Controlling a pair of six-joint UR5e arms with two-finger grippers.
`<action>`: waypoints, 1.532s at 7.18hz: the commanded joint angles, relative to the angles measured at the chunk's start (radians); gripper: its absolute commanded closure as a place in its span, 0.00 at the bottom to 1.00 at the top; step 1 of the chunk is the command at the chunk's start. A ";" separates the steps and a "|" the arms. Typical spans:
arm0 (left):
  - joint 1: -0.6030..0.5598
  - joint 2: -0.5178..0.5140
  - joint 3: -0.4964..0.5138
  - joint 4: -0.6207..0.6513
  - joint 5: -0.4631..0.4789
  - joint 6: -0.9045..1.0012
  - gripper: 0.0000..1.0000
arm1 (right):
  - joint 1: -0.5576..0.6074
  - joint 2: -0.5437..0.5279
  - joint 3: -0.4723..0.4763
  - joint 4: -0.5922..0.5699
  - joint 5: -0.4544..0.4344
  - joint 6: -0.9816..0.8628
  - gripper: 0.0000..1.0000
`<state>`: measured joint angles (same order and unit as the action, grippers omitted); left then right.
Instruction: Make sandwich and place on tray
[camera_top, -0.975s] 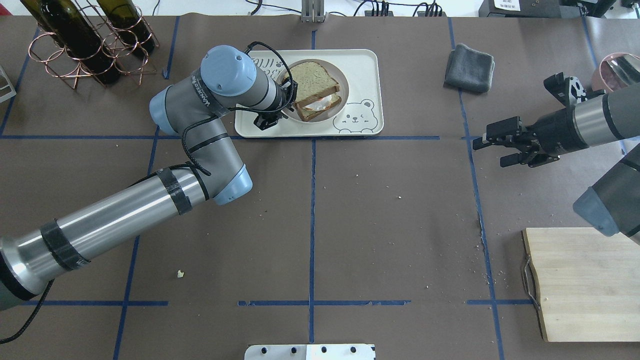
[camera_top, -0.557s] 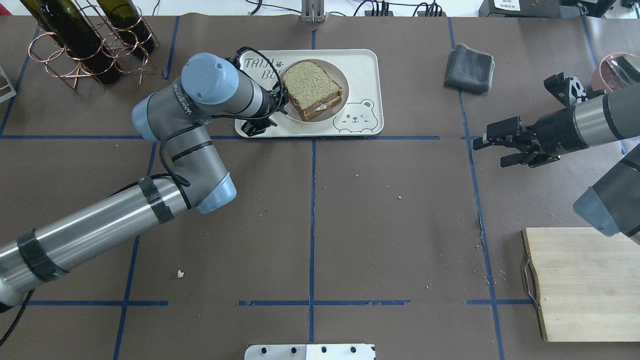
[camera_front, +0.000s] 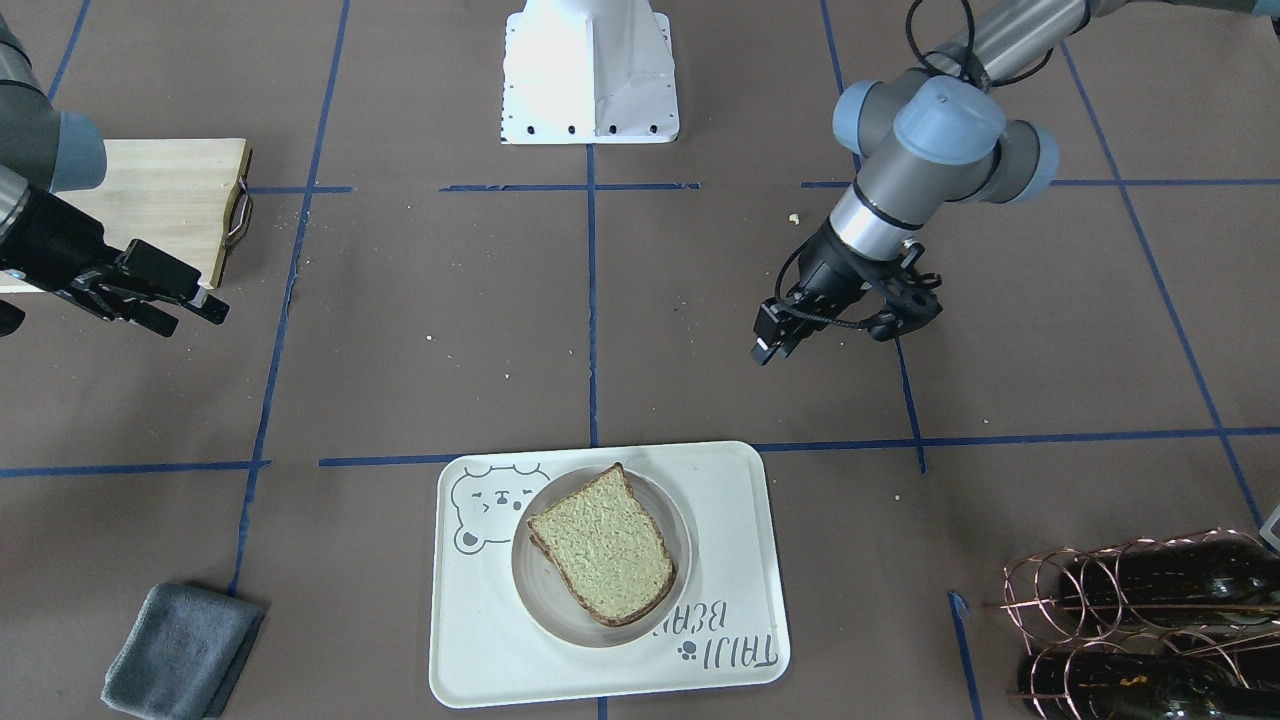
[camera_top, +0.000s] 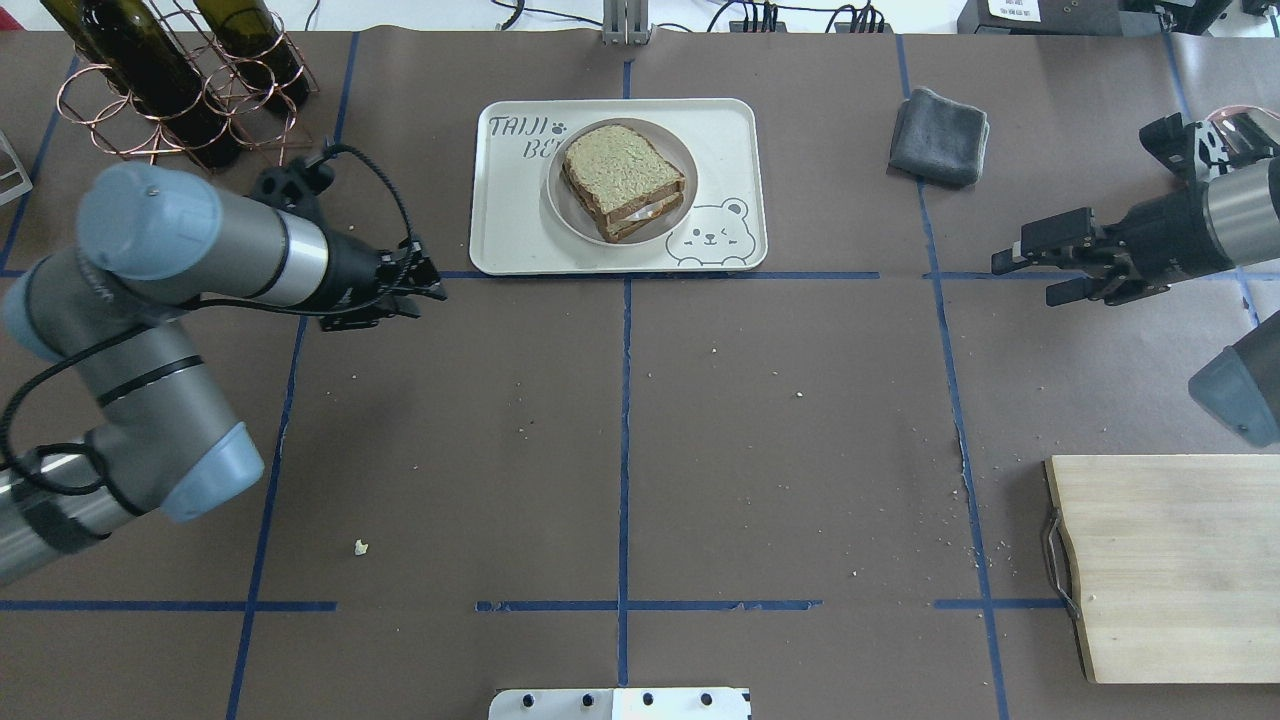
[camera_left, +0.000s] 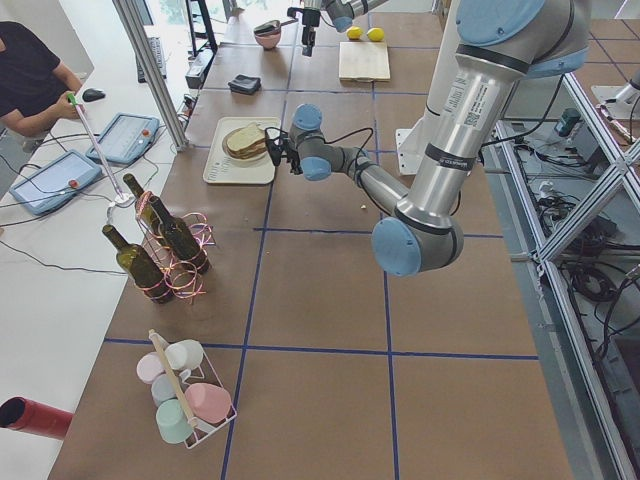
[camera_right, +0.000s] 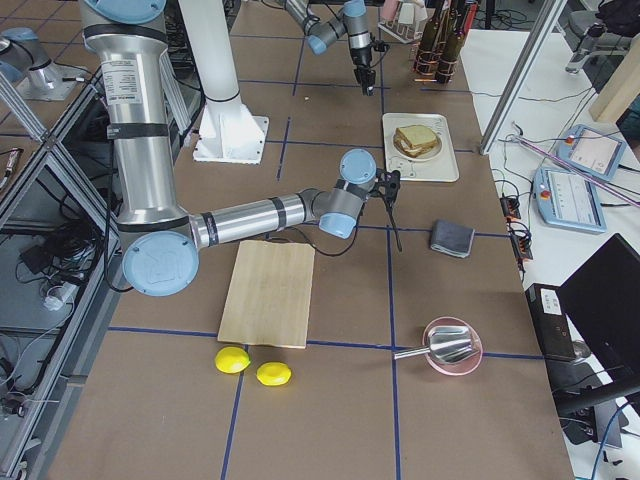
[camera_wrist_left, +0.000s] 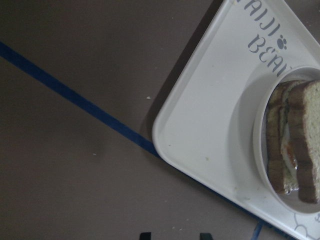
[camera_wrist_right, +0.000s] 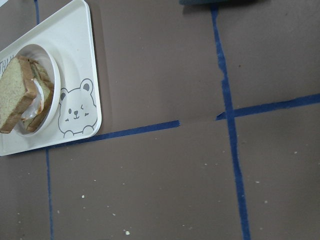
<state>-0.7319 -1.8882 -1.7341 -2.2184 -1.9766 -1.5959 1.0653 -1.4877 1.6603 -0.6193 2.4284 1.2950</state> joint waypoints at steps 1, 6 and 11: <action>-0.172 0.267 -0.128 -0.007 -0.124 0.483 0.48 | 0.089 -0.028 0.001 -0.197 0.009 -0.340 0.00; -0.850 0.479 -0.079 0.323 -0.278 1.698 0.42 | 0.436 -0.031 0.080 -0.956 -0.002 -1.321 0.00; -0.955 0.423 -0.078 0.741 -0.360 1.857 0.00 | 0.515 -0.094 0.193 -1.271 -0.115 -1.517 0.00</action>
<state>-1.6844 -1.4761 -1.8188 -1.4969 -2.3130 0.2548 1.5792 -1.5539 1.8446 -1.8804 2.3241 -0.2153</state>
